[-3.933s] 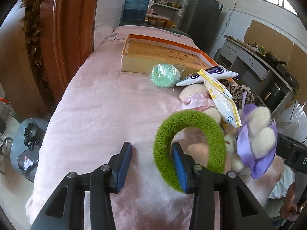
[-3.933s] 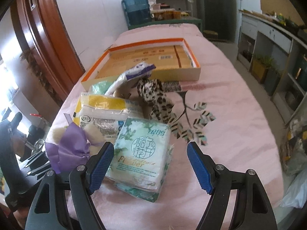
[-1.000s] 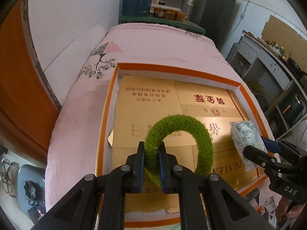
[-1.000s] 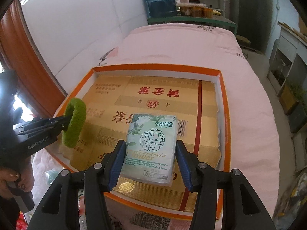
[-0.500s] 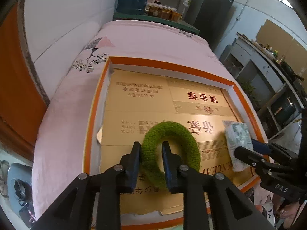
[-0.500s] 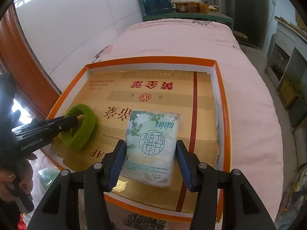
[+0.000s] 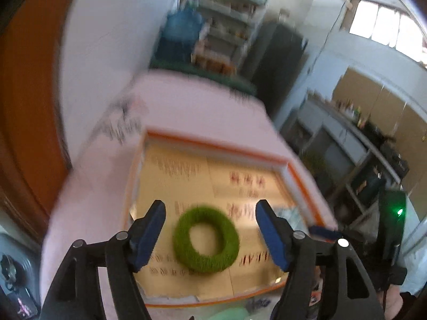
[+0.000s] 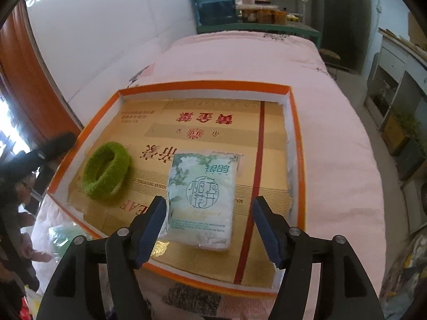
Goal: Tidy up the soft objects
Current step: 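Move both tools back toward the remaining pile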
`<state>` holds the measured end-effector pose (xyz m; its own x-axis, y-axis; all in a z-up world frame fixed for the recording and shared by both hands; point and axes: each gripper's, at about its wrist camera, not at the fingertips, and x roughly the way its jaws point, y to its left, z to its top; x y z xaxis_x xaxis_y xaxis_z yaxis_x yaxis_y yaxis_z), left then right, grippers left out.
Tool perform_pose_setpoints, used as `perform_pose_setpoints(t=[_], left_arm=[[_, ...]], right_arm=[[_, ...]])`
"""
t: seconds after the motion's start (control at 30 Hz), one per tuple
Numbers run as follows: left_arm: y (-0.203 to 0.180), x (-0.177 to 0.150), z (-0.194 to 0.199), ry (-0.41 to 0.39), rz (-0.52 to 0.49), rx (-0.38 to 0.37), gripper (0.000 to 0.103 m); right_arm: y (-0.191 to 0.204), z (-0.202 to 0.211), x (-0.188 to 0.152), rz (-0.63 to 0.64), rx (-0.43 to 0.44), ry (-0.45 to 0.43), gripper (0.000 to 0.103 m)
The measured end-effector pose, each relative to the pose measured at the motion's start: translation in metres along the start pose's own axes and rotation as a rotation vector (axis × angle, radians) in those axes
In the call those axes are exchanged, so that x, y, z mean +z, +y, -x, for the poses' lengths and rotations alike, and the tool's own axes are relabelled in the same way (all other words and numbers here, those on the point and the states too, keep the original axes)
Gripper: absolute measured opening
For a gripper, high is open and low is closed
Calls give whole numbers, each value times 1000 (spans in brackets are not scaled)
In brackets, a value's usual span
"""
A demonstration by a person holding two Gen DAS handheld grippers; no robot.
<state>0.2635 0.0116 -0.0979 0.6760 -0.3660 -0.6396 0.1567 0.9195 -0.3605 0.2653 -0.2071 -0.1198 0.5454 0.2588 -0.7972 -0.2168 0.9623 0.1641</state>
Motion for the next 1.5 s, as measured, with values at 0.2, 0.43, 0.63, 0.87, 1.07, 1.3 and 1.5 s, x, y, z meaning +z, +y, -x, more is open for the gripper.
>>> perform_pose_setpoints(t=[0.2, 0.43, 0.63, 0.87, 1.07, 1.3, 1.5], left_arm=[[-15, 1, 57, -210, -69, 54, 73], [-44, -15, 112, -315, -150, 171, 73], [-64, -31, 148, -349, -190, 191, 73], [-72, -53, 190, -411, -190, 216, 73], [-72, -68, 211, -429, -176, 190, 73], [-70, -84, 229, -434, -167, 181, 73], [-69, -103, 231, -377, -172, 189, 73]], right_arm=[[0, 34, -10, -47, 13, -53, 69], [17, 94, -26, -45, 5, -150, 69], [42, 155, -51, -24, 9, -256, 69], [81, 208, -90, 30, -41, -361, 69], [99, 219, -112, 27, -12, -364, 69], [106, 223, -135, -5, 14, -330, 69], [111, 222, -150, 6, 6, -307, 69]])
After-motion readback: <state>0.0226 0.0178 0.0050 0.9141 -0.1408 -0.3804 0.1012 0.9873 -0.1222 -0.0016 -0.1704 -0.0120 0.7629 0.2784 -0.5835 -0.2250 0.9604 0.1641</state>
